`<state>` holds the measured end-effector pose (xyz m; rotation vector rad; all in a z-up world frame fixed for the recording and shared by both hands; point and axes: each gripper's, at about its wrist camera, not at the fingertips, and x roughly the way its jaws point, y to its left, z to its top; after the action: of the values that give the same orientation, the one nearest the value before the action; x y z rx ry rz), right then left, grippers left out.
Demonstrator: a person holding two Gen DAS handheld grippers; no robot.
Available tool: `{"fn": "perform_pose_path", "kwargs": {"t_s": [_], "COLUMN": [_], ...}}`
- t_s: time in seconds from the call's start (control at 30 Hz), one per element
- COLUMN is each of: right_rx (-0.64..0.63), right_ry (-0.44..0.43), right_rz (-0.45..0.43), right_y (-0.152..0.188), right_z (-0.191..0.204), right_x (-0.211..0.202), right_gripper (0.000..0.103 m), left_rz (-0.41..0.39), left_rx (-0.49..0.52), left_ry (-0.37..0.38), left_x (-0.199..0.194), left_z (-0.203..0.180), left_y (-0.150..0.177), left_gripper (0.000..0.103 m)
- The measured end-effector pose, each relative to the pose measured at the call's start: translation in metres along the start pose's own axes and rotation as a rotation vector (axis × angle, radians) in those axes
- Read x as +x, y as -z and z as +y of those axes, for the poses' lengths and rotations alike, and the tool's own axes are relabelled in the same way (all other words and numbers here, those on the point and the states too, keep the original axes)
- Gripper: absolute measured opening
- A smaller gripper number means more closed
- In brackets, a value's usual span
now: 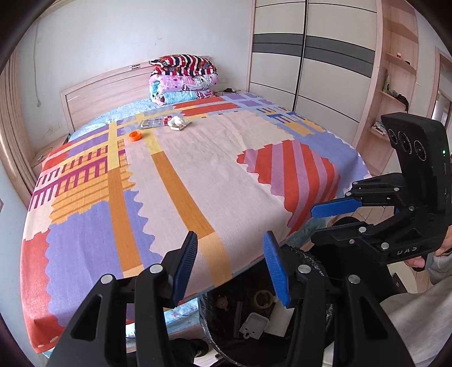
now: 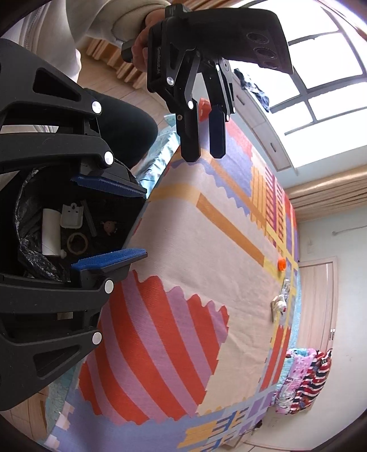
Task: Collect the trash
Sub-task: 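Raise both tools from the bin back toward the bed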
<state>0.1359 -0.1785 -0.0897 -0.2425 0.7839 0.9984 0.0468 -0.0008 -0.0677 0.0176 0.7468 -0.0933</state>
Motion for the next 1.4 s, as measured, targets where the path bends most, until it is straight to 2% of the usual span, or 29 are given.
{"fn": "perform_pose_path", "kwargs": {"t_s": [0.83, 1.4], "right_rx": [-0.009, 0.015], "right_ry": [0.006, 0.057], "right_rz": [-0.068, -0.121], "right_y": [-0.041, -0.089], "right_z": [-0.011, -0.046], "right_x": [0.003, 0.017], "right_gripper": [0.038, 0.038], "left_rz": [-0.046, -0.065], "left_rx": [-0.015, -0.047], "left_ry": [-0.043, -0.07], "left_x": [0.011, 0.033], "left_z": [0.032, 0.073], "left_y": [-0.038, -0.069], "left_gripper": [0.047, 0.047]}}
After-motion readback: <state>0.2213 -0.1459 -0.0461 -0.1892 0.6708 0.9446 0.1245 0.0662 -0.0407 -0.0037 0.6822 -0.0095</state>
